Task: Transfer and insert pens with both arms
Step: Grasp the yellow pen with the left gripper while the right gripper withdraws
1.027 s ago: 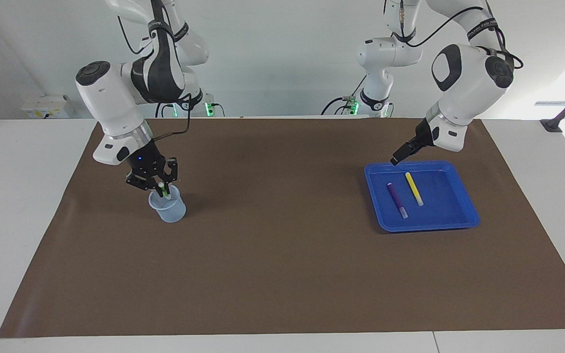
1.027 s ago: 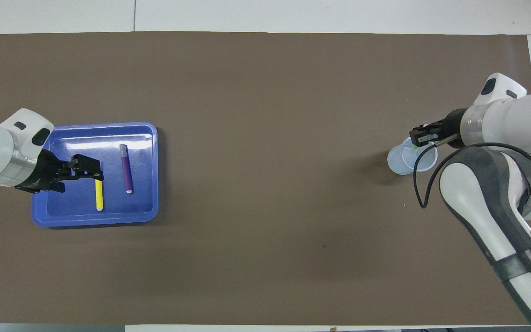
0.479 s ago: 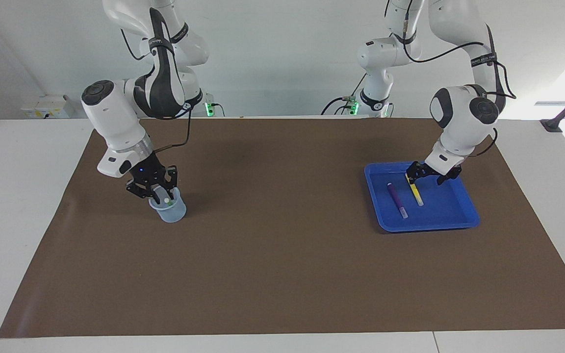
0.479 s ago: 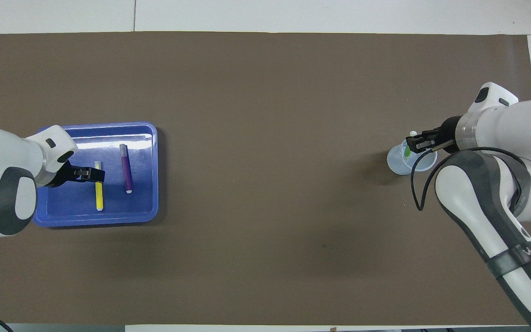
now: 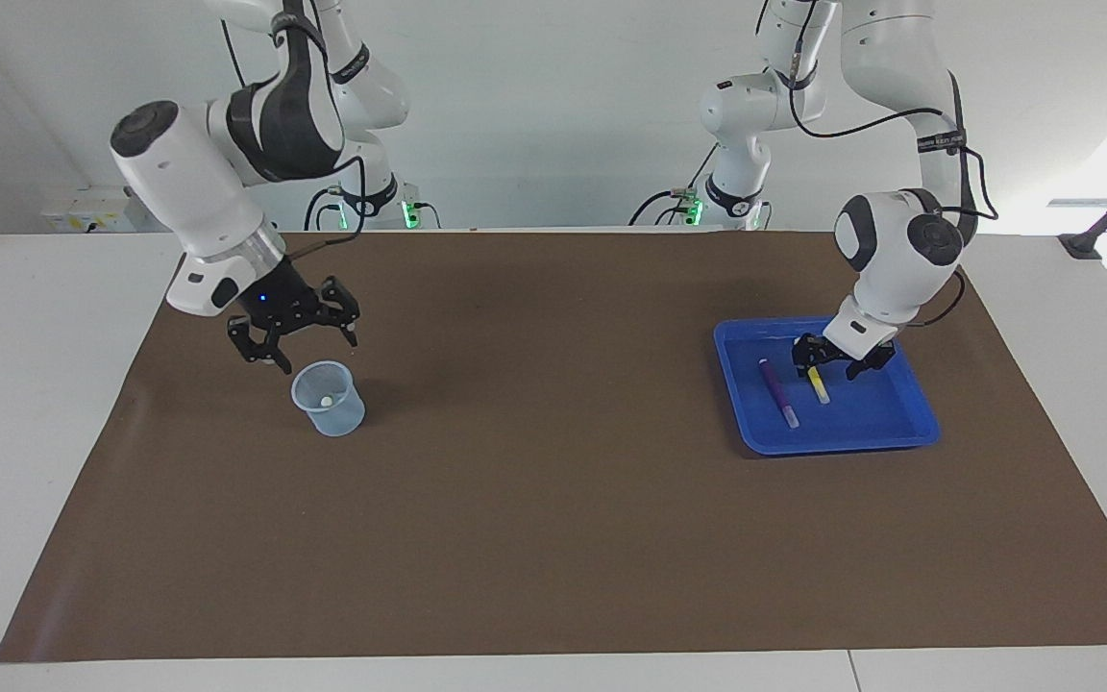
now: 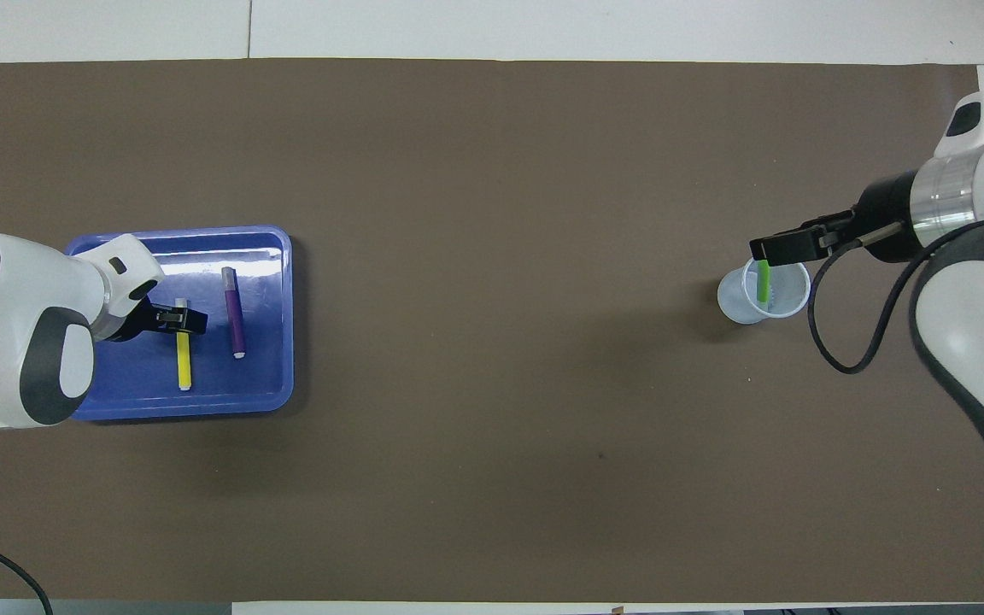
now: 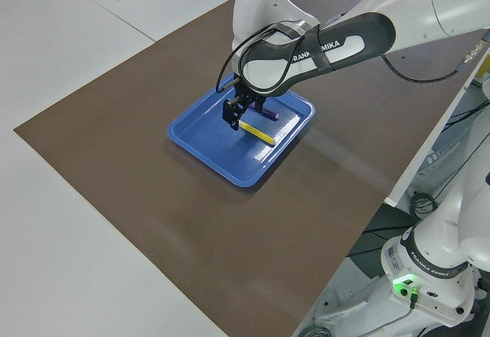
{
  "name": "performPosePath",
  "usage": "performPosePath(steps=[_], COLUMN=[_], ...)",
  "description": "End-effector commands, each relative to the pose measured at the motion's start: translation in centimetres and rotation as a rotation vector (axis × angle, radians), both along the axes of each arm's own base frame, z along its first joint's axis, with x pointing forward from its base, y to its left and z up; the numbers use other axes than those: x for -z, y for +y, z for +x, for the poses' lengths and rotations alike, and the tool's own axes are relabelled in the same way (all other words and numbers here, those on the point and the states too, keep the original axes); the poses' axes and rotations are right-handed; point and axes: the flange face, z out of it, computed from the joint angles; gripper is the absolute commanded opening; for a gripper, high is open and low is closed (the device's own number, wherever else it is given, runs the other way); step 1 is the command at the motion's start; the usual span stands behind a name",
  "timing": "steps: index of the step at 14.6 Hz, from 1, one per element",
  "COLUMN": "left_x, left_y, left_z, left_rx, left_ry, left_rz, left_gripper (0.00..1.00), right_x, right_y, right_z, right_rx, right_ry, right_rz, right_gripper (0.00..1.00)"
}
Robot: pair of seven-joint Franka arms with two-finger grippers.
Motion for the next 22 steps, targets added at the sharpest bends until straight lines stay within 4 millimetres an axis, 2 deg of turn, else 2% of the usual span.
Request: performPosePath(steps=[1, 3, 4, 7, 8, 12, 14, 15, 16, 18, 20, 22], left_x=[1.2, 1.2, 1.2, 1.2, 1.2, 1.0, 0.6, 0.0, -0.9, -4.0, -7.5, -10.4], left_y=[-0.2, -0.3, -0.3, -0.4, -0.4, 0.0, 0.3, 0.2, 0.1, 0.0, -0.8, -2.9], left_z=[-0.1, -0.1, -0.1, -0.1, -0.1, 0.1, 0.4, 0.8, 1.3, 2.8, 3.9, 4.5], left_rx=[0.026, 0.029, 0.029, 0.029, 0.029, 0.02, 0.013, 0.007, 0.006, -0.01, -0.106, -0.264], left_ry=[-0.009, -0.007, -0.006, -0.004, -0.003, -0.006, -0.001, 0.01, 0.025, 0.057, 0.088, 0.107], left_rz=[0.011, 0.011, 0.011, 0.011, 0.011, 0.011, 0.011, 0.011, 0.012, 0.011, 0.012, -0.051], left_gripper=[0.8, 0.7, 0.6, 0.16, 0.0, 0.0, 0.0, 0.0, 0.0, 0.0, 0.0, 0.0], right_x=[-3.4, -4.3, -4.0, -4.4, -4.4, -4.5, -3.9, -3.3, -3.0, -2.9, -2.9, -3.0], right_y=[0.7, 1.5, 1.9, 5.6, 6.1, 9.7, 11.9, 12.3, 12.2, 12.3, 12.4, 12.4], right_z=[-1.4, -2.3, -2.6, -3.3, -3.2, -3.6, -4.5, -4.8, -5.1, -5.1, -5.2, -5.2], right_rx=[0.045, 0.174, 0.249, 0.442, 0.493, 0.58, 0.567, 0.566, 0.562, 0.55, 0.549, 0.548], right_ry=[0.023, 0.115, 0.167, 0.288, 0.306, 0.333, 0.318, 0.305, 0.291, 0.284, 0.285, 0.284], right_rz=[0.124, 0.227, 0.257, 0.375, 0.396, 0.465, 0.463, 0.461, 0.46, 0.459, 0.46, 0.461], right_gripper=[1.0, 1.0, 1.0, 1.0, 1.0, 1.0, 1.0, 1.0, 0.98, 0.72, 0.69, 0.72])
